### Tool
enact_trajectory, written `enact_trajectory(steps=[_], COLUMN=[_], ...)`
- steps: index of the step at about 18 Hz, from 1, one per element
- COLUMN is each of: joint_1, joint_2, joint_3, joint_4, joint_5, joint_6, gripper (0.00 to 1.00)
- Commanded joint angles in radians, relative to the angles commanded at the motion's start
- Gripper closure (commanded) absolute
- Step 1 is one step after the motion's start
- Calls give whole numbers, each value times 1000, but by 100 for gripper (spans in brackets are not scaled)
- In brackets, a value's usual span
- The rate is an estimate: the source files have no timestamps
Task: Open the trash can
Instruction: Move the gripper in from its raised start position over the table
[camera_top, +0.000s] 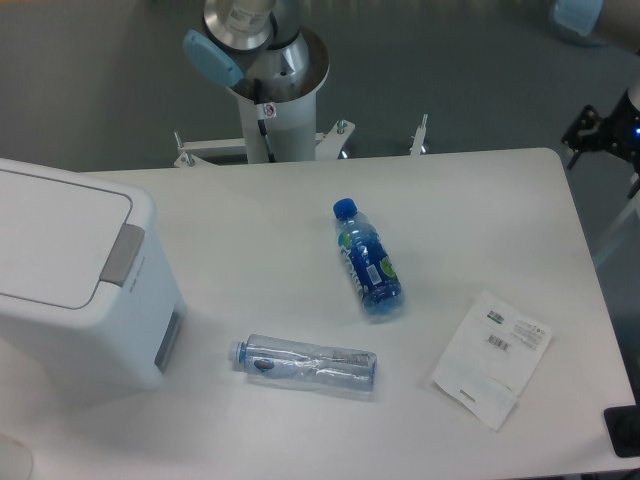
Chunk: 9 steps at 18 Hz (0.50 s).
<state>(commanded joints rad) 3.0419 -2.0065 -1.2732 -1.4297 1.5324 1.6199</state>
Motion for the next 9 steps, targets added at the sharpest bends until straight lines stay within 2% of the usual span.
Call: enact_trajectory(steps=[6,7,9], joint_1=[-9,-8,11], joint_2=[9,21,76], joint_3=[-20,-35,-113], joint_4=[-2,-5,3], joint_5=[14,21,37], joint_6=[8,8,8], gripper=[0,0,0])
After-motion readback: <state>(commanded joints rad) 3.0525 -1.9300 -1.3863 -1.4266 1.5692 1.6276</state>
